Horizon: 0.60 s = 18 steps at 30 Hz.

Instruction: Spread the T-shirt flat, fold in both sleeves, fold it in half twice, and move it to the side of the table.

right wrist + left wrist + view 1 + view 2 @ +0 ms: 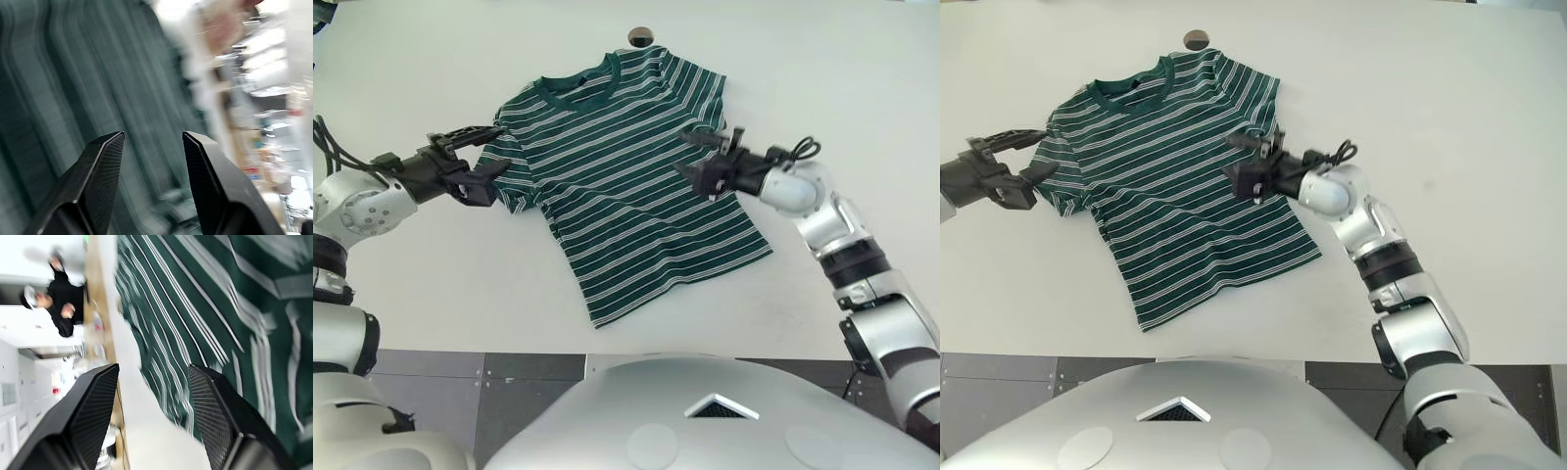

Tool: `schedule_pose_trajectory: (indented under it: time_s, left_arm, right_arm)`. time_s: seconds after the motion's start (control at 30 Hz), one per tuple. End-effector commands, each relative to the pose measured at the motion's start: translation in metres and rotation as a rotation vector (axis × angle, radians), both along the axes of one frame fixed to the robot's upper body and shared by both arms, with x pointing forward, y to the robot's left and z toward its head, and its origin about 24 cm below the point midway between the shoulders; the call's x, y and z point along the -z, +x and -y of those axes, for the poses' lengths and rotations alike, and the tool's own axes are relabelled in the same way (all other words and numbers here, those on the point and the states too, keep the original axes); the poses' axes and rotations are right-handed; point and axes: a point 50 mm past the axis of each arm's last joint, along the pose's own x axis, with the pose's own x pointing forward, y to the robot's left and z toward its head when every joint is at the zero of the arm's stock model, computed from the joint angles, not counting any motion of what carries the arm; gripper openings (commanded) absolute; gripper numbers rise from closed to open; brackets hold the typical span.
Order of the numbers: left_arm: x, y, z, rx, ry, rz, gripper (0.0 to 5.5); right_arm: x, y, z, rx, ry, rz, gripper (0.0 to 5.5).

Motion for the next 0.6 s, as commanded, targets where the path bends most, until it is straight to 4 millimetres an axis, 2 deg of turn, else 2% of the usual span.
schedule_pose_trajectory:
  time_s: [0.03,0.1,0.17,0.23,0.33,0.4,0.5,0.57,0.6]
  left_arm:
    - [-0.008,-0.002,0.007,0.016,-0.087,-0.027,2.65]
    - [-0.015,-0.002,0.007,0.013,-0.117,-0.023,2.65]
    - [-0.019,-0.001,0.006,0.007,-0.123,-0.022,2.65]
    - [-0.023,0.0,0.007,0.006,-0.131,-0.017,2.65]
    - [-0.023,0.001,0.009,0.009,-0.134,-0.024,2.65]
    - [-0.023,0.0,0.009,0.004,-0.137,-0.028,2.65]
    - [-0.024,0.0,0.009,-0.002,-0.142,-0.035,2.65]
    - [-0.024,0.0,0.01,-0.001,-0.149,-0.034,2.65]
    - [-0.024,0.0,0.011,0.0,-0.154,-0.033,2.65]
  right_arm:
    - [0.033,-0.018,0.025,-0.074,-0.314,-0.102,2.21]
    - [0.037,-0.03,0.034,-0.156,-0.417,-0.173,2.21]
    - [0.033,-0.051,0.044,-0.27,-0.496,-0.32,2.21]
    - [0.02,-0.068,0.041,-0.332,-0.46,-0.472,2.21]
    - [0.008,-0.075,0.037,-0.357,-0.375,-0.549,2.21]
    - [0.002,-0.07,0.032,-0.35,-0.315,-0.544,2.21]
    - [-0.017,-0.044,0.029,-0.284,-0.234,-0.463,2.21]
    - [-0.034,-0.026,0.027,-0.256,-0.163,-0.394,2.21]
    - [-0.05,-0.015,0.025,-0.239,-0.083,-0.361,2.21]
